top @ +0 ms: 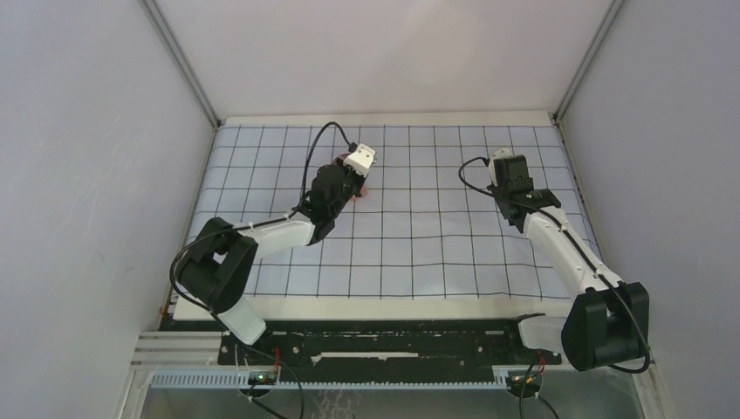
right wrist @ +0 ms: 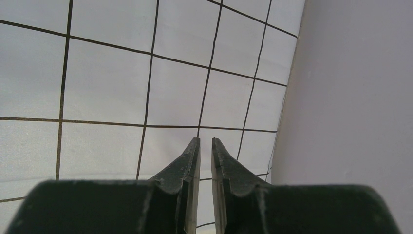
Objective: Set the dinner table for one person
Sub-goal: Pick up the spoon from the napkin.
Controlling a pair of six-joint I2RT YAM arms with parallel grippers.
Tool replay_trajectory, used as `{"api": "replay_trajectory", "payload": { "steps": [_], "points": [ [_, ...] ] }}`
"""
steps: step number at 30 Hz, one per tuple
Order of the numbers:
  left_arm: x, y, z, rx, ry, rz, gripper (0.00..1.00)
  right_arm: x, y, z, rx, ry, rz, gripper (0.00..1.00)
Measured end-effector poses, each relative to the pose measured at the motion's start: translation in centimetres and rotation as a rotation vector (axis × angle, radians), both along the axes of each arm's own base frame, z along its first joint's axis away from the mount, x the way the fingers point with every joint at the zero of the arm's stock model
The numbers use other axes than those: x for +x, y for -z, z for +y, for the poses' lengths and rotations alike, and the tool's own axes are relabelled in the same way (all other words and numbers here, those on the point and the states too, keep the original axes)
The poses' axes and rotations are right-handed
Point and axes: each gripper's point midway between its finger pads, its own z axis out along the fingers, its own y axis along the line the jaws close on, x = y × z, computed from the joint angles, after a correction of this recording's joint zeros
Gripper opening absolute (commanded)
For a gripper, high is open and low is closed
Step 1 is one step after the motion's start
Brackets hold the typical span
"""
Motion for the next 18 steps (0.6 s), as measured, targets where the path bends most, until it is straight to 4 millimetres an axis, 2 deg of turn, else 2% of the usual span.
{"api": "replay_trajectory", "payload": {
  "steps": [12, 18],
  "points": [
    [0.28, -0.05, 0.24, 0.05, -0.012, 0.017, 0.0, 0.01, 0.01, 0.0, 0.0, 0.0, 0.0, 0.2],
    [0.94, -0.86, 0.5, 0.071, -0.026, 0.041, 0.0, 0.04, 0.23, 0.01, -0.001, 0.0, 0.008, 0.2]
  ]
}}
